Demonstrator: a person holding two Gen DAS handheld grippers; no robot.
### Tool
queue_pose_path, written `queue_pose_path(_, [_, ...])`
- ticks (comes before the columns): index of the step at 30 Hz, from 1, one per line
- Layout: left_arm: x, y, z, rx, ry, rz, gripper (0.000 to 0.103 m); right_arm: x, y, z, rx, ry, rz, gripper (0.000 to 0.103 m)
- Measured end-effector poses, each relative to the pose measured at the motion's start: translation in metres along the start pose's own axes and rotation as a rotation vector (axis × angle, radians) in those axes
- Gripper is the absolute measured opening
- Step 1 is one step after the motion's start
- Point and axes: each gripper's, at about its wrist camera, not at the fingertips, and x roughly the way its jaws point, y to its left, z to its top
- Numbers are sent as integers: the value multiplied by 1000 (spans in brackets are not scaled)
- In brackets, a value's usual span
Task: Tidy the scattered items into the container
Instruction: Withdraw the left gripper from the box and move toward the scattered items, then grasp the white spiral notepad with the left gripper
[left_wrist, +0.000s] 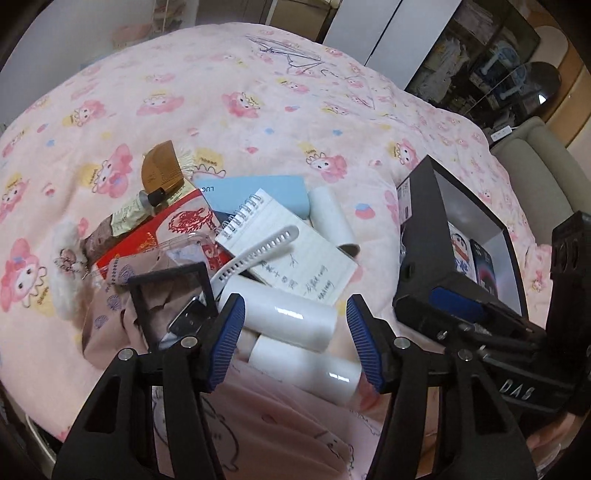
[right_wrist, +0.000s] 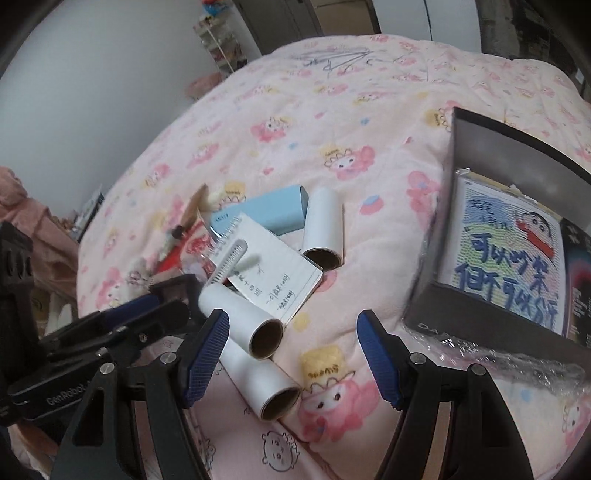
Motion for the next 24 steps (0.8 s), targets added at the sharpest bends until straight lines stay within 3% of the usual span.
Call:
queue_pose_path(14, [35, 24, 24, -71, 39, 1, 57, 33, 6, 28, -84, 32, -92, 69])
queue_pose_path(24, [58, 44, 26, -191, 110, -12, 55, 52, 12, 36, -119, 49, -118, 69])
